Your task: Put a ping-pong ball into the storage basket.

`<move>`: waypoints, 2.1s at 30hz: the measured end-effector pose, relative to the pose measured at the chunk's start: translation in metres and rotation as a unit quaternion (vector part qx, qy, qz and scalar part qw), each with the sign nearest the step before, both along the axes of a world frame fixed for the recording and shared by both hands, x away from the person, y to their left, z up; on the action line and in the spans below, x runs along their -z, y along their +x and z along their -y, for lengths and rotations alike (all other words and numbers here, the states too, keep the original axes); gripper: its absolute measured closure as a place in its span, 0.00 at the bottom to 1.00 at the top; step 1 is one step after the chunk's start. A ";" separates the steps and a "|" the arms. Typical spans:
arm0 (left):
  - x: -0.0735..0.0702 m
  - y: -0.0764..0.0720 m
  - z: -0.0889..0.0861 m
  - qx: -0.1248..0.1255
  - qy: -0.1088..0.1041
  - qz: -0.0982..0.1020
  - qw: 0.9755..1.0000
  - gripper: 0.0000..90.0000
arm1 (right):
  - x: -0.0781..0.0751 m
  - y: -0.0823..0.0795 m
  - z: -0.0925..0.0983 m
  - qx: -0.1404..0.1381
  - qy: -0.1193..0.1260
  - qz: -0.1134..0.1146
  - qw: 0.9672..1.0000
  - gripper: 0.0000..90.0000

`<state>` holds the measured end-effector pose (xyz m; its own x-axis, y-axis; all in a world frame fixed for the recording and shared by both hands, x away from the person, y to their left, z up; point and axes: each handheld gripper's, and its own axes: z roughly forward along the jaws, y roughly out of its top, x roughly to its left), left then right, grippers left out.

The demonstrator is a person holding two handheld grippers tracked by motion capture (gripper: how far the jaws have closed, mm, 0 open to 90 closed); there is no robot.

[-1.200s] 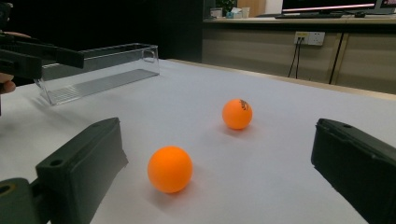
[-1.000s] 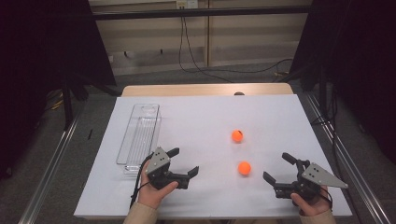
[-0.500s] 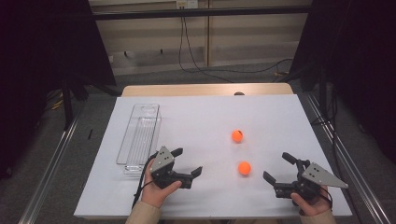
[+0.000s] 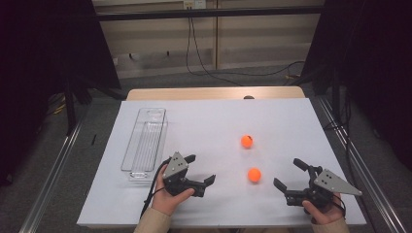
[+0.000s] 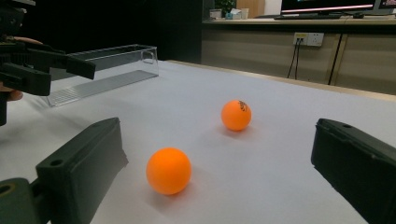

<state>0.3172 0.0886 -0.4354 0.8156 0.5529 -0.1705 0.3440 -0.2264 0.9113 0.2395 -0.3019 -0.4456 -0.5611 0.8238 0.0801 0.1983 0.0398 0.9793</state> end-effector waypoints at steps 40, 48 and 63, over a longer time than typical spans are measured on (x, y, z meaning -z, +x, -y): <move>0.004 0.006 0.029 0.026 0.025 -0.015 0.999 0.03 | 0.000 0.000 0.000 0.002 0.007 0.000 1.000 0.03; 0.005 0.006 0.033 0.030 0.026 -0.018 0.999 0.03 | 0.000 0.000 0.000 0.001 0.007 0.000 1.000 0.03; 0.006 0.007 0.044 0.043 0.031 -0.019 0.998 0.03 | 0.000 0.000 0.000 0.001 0.008 0.000 1.000 0.03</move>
